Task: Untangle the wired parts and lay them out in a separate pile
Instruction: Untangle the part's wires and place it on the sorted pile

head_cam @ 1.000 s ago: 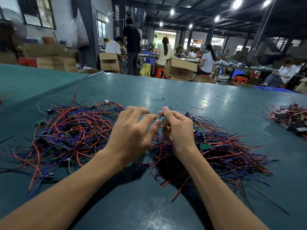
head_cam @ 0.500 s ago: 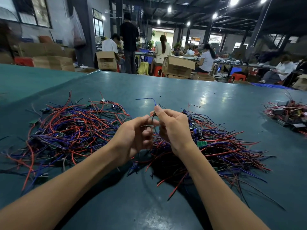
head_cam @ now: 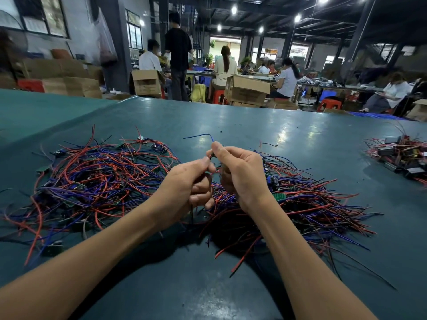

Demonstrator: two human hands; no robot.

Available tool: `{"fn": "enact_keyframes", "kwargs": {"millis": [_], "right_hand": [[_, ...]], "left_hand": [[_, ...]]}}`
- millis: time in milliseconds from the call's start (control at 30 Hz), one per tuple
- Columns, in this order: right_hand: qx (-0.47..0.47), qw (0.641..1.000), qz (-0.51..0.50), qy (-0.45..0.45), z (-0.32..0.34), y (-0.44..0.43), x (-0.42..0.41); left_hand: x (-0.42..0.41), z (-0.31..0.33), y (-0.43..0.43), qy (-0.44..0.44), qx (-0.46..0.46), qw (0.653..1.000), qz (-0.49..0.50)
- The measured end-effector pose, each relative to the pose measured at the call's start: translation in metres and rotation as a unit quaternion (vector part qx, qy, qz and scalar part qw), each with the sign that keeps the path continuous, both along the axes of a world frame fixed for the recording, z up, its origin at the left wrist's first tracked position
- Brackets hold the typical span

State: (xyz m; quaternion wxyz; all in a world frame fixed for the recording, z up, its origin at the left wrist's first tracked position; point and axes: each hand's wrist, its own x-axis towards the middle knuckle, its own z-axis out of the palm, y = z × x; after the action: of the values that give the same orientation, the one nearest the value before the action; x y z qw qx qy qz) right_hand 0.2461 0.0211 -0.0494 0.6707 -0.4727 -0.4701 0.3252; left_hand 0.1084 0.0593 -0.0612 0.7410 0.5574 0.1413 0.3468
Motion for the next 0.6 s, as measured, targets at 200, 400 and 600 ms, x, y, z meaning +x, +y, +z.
{"fn": "enact_keyframes", "kwargs": {"millis": [200,400,600], "right_hand": [[0.01,0.999,-0.029,0.044,-0.003,0.003,0.01],[-0.001,0.997,-0.063,0.034,-0.006,0.007,0.017],[0.001,0.997,-0.078,-0.008,-0.009,0.007,0.013]], "left_hand": [[-0.003,-0.008,-0.011,0.097,0.214,0.971,0.048],[-0.005,0.001,-0.007,0.12,-0.019,0.99,-0.076],[-0.015,0.009,0.003,0.154,-0.184,0.96,-0.143]]}}
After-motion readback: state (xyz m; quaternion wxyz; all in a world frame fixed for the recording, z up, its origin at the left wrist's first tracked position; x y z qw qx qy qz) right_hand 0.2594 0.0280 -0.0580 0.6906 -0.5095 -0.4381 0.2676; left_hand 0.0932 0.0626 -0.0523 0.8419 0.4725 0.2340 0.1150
